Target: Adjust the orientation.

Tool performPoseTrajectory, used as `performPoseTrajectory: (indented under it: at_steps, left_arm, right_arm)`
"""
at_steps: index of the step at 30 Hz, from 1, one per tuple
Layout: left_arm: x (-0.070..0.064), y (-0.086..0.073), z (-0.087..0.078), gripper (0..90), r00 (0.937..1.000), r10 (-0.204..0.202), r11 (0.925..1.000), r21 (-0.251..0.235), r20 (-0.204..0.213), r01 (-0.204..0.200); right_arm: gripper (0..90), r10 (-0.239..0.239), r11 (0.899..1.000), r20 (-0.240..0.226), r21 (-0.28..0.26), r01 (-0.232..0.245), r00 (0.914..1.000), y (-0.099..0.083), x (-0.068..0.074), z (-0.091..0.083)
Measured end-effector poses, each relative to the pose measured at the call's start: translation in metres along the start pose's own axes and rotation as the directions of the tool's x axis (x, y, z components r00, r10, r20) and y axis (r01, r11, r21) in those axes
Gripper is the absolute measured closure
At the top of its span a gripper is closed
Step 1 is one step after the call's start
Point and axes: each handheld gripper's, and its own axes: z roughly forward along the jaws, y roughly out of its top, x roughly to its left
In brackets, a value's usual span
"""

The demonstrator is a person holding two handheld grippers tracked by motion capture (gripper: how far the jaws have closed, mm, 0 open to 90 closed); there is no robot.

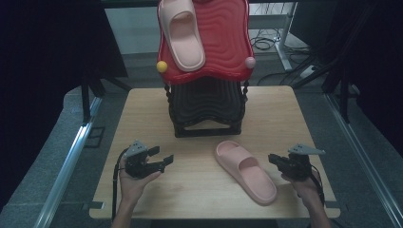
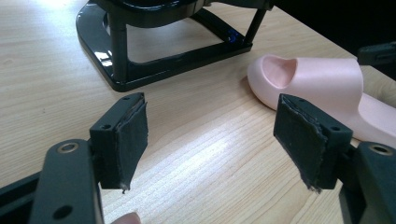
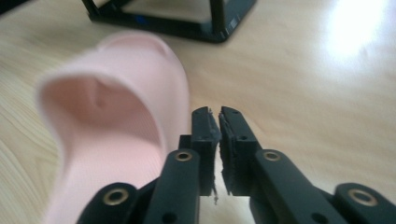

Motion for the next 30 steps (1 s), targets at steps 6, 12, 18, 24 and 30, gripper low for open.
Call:
performPoseTrajectory:
  at_steps: [6, 12, 18, 24, 30]
  left_arm:
    - [0.0, 0.0, 0.001, 26.4, 1.0, 0.0, 1.0, 0.003, 0.0, 0.0]
    - [-0.001, 0.0, 0.0, 26.4, 1.0, 0.004, 1.0, 0.0, -0.001, -0.004]
    - [-0.001, 0.0, -0.001, 26.4, 1.0, 0.001, 1.0, -0.001, -0.004, -0.001]
    - [0.001, 0.001, -0.003, 26.4, 1.0, -0.004, 1.0, -0.008, -0.006, 0.004]
    - [0.002, 0.0, -0.002, 26.5, 1.0, -0.008, 0.9999, -0.007, -0.005, 0.008]
  right_arm:
    - [89.6, -0.02, 0.999, 0.02, 0.04, 0.019, 0.9996, -0.014, -0.001, -0.003]
    - [89.8, -0.054, 0.994, 0.013, 0.097, 0.052, 0.9985, -0.026, 0.004, -0.001]
    - [89.8, -0.113, 0.985, -0.021, 0.131, 0.115, 0.9934, -0.034, 0.02, -0.002]
    - [89.8, -0.146, 0.978, -0.054, 0.141, 0.152, 0.9879, -0.033, 0.033, -0.001]
    - [89.9, -0.184, 0.969, -0.116, 0.142, 0.2, 0.976, -0.035, 0.054, 0.001]
